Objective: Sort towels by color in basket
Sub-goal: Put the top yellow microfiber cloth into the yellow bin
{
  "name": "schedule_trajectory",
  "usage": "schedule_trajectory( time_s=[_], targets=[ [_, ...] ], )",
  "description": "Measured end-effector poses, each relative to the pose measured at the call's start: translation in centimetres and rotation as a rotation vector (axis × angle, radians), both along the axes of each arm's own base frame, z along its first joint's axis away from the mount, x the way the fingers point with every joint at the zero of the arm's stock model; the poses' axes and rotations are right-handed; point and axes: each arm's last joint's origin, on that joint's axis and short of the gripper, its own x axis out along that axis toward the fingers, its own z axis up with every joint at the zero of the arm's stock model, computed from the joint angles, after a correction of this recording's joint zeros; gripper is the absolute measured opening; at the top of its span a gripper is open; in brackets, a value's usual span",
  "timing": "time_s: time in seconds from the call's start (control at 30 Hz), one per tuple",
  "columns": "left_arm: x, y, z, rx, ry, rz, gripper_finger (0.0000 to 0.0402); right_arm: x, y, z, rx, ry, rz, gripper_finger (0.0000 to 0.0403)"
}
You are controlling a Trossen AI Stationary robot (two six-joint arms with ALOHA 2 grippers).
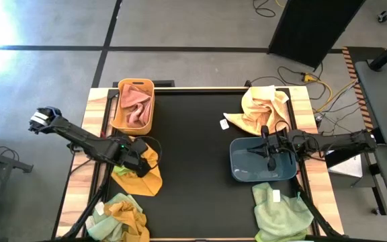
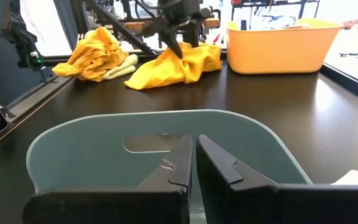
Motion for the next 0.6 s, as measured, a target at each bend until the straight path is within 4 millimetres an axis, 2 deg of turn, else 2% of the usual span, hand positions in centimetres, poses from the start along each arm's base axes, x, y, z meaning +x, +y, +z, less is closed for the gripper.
schedule_trajectory(
  time_s=[0.13,0.23,0.3,0.43,0.47,0.6],
  targets=[
    [-0.1,0.0,-1.3,0.012,0.060,0.006,0.0226,0.0,0.0,0.0,0.000,0.000,0.000,0.0013],
    [-0.1,-0.1,-2.4,0.014,0.116,-0.002,0.0189,0.0,0.0,0.0,0.000,0.000,0.000,0.0013],
    [0.1,-0.2,-3.0,0.016,0.148,-0.019,0.0146,0.0,0.0,0.0,0.000,0.000,0.000,0.0013],
    [0.7,-0.4,-3.7,0.037,0.195,-0.053,0.0031,0.0,0.0,0.0,0.000,0.000,0.000,0.0013],
    [1.0,-0.5,-3.7,0.040,0.201,-0.059,0.0016,0.0,0.0,0.0,0.000,0.000,0.000,0.0013],
    [2.3,-1.0,-2.5,0.064,0.189,-0.107,0.0006,0.0,0.0,0.0,0.000,0.000,0.000,0.0013]
  ],
)
